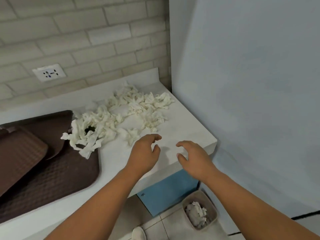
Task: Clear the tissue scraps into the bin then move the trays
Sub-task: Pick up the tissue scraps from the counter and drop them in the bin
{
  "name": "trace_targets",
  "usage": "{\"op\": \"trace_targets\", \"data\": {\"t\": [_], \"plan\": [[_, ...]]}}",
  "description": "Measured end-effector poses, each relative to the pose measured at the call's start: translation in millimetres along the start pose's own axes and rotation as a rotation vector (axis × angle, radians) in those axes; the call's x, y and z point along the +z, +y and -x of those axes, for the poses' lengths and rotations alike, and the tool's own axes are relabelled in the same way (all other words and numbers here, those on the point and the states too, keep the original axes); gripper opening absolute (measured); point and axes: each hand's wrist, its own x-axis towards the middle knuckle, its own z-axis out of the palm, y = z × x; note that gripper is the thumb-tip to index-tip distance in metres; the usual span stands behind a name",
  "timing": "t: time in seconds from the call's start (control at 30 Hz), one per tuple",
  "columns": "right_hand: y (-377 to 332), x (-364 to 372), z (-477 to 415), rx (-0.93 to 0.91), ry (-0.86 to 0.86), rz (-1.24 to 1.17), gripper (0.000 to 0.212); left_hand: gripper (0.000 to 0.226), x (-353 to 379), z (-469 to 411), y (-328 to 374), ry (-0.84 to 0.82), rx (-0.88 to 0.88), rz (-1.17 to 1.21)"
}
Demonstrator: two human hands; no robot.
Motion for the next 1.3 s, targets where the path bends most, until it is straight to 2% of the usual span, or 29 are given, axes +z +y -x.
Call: {"op": "trace_targets", "data": {"t": [0.27,0.47,0.53,0.6,0.7,0.8,0.93,1.1,1.2,1.3], "plan": [[-64.9,64.0,-73.8,-0.041,-0.146,0.072,0.039,0.033,-76.1,-32.8,-98.6,0.061,-0.102,-0.065],[-113.3,128.5,-129.7,-0.02,-0.155,0.246,0.066,0.032,-121.9,-54.9,-163.5,0.086,-0.141,-0.073],[-123.6,144.1,-145.9,0.004,-0.167,0.356,0.069,0.031,-133.6,-60.9,-178.0,0.081,-0.141,-0.066],[-129.8,155.4,-159.0,0.032,-0.18,0.48,0.056,0.029,-142.6,-66.0,-190.0,0.075,-0.136,-0.041],[-130.4,165.6,-171.8,0.063,-0.16,0.547,0.021,0.029,-150.8,-73.7,-206.3,0.065,-0.127,-0.001],[-130.0,163.8,-180.5,0.061,-0.082,0.471,0.026,0.029,-153.1,-79.2,-219.8,0.069,-0.125,0.021],[-140.8,136.6,-192.3,0.005,0.121,0.081,0.033,0.03,-153.5,-85.0,-223.0,0.089,-0.093,0.067],[-153.5,95.4,-196.5,0.015,0.308,-0.024,0.039,0.03,-149.3,-92.9,-221.1,0.066,-0.06,0.089],[-156.3,77.6,-194.1,0.082,0.336,-0.053,0.038,0.028,-145.4,-98.8,-220.5,-0.025,-0.05,0.037],[-155.1,68.4,-186.5,0.138,0.309,-0.103,0.035,0.033,-140.6,-101.8,-216.9,-0.198,-0.059,-0.147]]}}
